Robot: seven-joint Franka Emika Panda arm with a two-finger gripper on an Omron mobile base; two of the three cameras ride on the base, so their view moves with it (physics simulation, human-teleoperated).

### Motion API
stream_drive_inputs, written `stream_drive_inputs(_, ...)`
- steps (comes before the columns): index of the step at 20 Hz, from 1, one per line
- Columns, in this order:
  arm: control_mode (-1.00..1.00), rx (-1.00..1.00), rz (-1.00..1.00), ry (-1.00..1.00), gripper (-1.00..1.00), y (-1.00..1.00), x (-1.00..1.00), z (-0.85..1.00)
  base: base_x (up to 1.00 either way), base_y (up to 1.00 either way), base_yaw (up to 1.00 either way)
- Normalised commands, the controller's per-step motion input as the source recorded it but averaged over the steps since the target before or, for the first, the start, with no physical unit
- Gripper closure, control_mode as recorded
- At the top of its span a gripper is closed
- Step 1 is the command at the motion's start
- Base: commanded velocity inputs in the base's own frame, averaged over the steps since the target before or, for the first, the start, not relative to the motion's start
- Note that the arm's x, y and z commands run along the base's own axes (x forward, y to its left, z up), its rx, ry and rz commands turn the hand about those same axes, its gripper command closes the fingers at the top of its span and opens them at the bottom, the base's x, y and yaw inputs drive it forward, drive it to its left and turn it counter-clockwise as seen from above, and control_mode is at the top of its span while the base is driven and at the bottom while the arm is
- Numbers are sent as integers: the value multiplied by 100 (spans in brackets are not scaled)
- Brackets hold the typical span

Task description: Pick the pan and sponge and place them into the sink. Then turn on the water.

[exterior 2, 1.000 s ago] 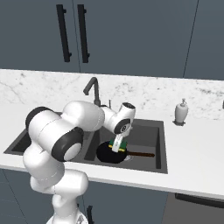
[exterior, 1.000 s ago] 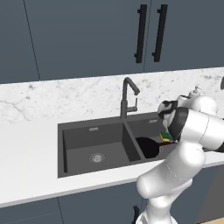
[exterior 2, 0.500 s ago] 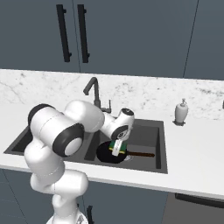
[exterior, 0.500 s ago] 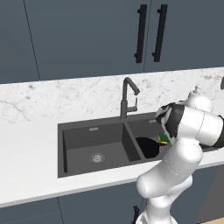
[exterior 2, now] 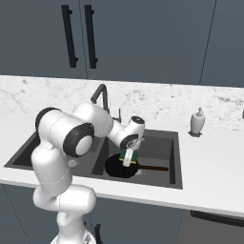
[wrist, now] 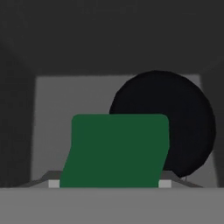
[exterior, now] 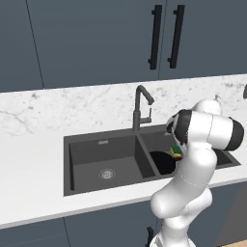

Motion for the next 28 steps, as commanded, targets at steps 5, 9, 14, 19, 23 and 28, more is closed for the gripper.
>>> stream_drive_inputs(5, -100, 0, 8, 0, 100, 0, 8, -28, 0, 0, 0)
stream_drive_inputs(9, -100, 0, 10, 0, 100, 0, 16, -24, 0, 0, 0)
stream_drive_inputs(14, -100, 0, 11, 0, 100, 0, 25, -13, 0, 0, 0)
stream_drive_inputs(19, -100, 0, 12, 0, 100, 0, 42, -9, 0, 0, 0)
stream_drive_inputs(23, -100, 0, 11, 0, 100, 8, 29, -28, 0, 0, 0)
stream_drive_inputs(28, -100, 0, 10, 0, 100, 7, 26, -33, 0, 0, 0)
